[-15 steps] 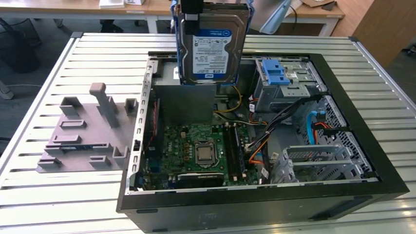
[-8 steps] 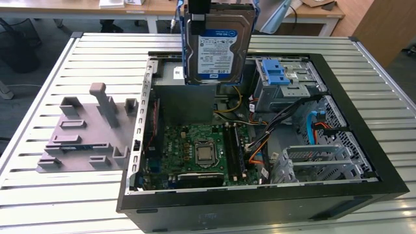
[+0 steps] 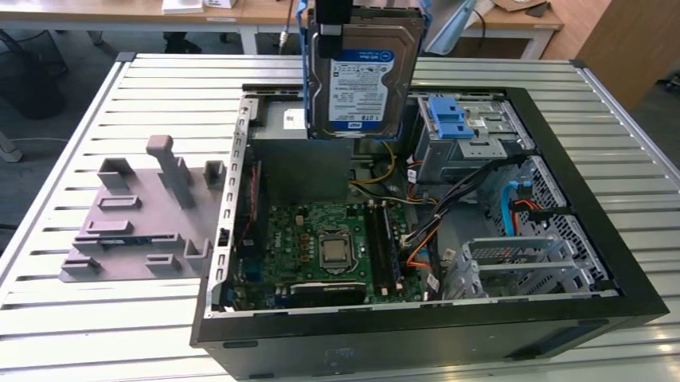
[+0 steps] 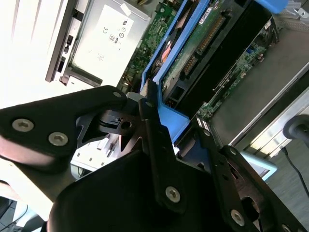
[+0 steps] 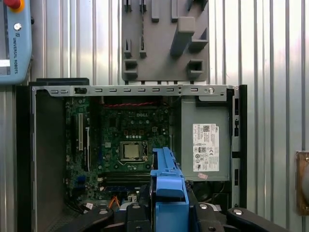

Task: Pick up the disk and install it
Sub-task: 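Pick up the disk, then insert the disk into the insertion slot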

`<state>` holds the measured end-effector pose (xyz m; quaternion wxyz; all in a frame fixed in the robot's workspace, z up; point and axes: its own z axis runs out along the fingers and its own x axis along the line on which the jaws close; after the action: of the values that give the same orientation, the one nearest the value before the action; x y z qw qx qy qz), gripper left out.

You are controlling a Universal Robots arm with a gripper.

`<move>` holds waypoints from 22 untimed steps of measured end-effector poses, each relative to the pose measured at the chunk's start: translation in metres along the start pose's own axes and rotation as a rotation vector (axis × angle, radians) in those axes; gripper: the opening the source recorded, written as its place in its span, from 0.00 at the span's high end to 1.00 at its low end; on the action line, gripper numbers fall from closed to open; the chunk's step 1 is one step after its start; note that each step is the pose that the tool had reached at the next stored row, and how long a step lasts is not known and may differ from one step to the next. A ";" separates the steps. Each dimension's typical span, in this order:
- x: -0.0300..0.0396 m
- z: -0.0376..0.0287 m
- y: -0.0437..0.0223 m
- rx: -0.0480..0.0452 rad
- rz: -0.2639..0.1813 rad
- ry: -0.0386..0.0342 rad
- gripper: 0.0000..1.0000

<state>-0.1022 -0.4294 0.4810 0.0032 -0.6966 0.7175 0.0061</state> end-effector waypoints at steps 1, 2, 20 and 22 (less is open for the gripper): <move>0.0008 0.0001 -0.0001 0.0000 0.003 0.0000 0.64; 0.0018 0.0001 -0.0003 0.0001 0.004 -0.0001 0.64; 0.0082 0.0004 -0.0115 0.0000 0.014 -0.0001 0.64; 0.0083 0.0004 -0.0116 0.0000 0.014 -0.0001 0.64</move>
<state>-0.0909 -0.4380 0.4804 0.0032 -0.6914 0.7225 0.0062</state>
